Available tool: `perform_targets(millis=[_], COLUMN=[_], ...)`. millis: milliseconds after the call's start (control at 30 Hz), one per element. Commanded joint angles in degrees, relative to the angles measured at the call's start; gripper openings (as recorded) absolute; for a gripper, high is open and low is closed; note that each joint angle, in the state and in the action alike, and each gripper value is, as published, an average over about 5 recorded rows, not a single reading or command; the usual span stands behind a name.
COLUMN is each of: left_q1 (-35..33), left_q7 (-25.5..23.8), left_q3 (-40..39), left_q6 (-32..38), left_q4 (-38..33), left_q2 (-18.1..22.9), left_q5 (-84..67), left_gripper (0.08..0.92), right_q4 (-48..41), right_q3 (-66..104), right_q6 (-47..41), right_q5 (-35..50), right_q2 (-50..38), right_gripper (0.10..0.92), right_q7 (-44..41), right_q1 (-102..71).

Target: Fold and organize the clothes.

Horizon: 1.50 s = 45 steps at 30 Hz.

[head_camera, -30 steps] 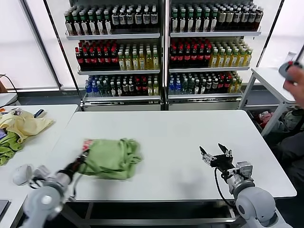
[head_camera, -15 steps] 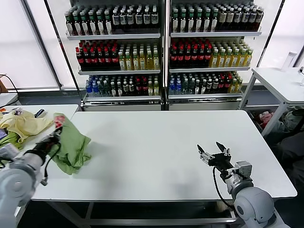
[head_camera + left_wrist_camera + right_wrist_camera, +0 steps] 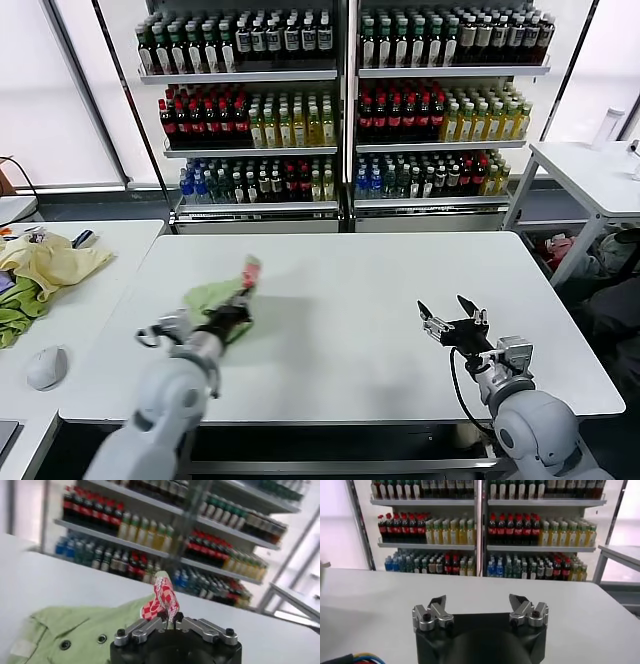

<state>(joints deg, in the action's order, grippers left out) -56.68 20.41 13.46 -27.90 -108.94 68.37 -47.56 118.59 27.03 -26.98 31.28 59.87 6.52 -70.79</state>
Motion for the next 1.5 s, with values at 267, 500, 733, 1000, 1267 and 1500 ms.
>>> perform_targets(millis=[267, 500, 733, 1000, 1267, 1500], left_q1=[12.77, 7.23, 0.65, -7.84, -11.42, -11.65], left_q7=[-4.13, -3.48, -2.15, 0.52, 1.1, 1.27], left_q3=[-22.39, -19.04, -5.66, 6.23, 8.48, 8.07], left_q6=[9.17, 9.69, 13.09, 16.57, 18.24, 18.53], left_q4=[15.73, 6.32, -0.1, -1.39, -1.34, -1.55], left_q2=[14.66, 9.61, 4.35, -0.16, -0.22, -0.09], left_q5=[19.02, 18.45, 16.45, 19.53, 21.11, 21.08], left_gripper=[0.137, 0.303, 0.502, 0.735, 0.822, 0.823], right_q4=[-1.28, -3.49, -8.95, -21.68, -30.25, -31.81], right_q3=[0.82, -2.1, -10.57, -21.73, -25.78, -26.05], right_q6=[0.05, -0.14, -0.19, -1.06, -1.62, -2.88], right_q5=[1.68, 1.75, 2.27, 5.32, 5.42, 6.59], right_q2=[-1.49, -0.36, 2.89, 11.14, 14.97, 15.1], right_gripper=[0.823, 0.823, 0.823, 0.823, 0.823, 0.823], right_q7=[-0.21, 0.27, 2.94, 8.98, 13.25, 15.71], right_q1=[1.9, 4.57, 12.23, 23.05, 26.25, 26.13])
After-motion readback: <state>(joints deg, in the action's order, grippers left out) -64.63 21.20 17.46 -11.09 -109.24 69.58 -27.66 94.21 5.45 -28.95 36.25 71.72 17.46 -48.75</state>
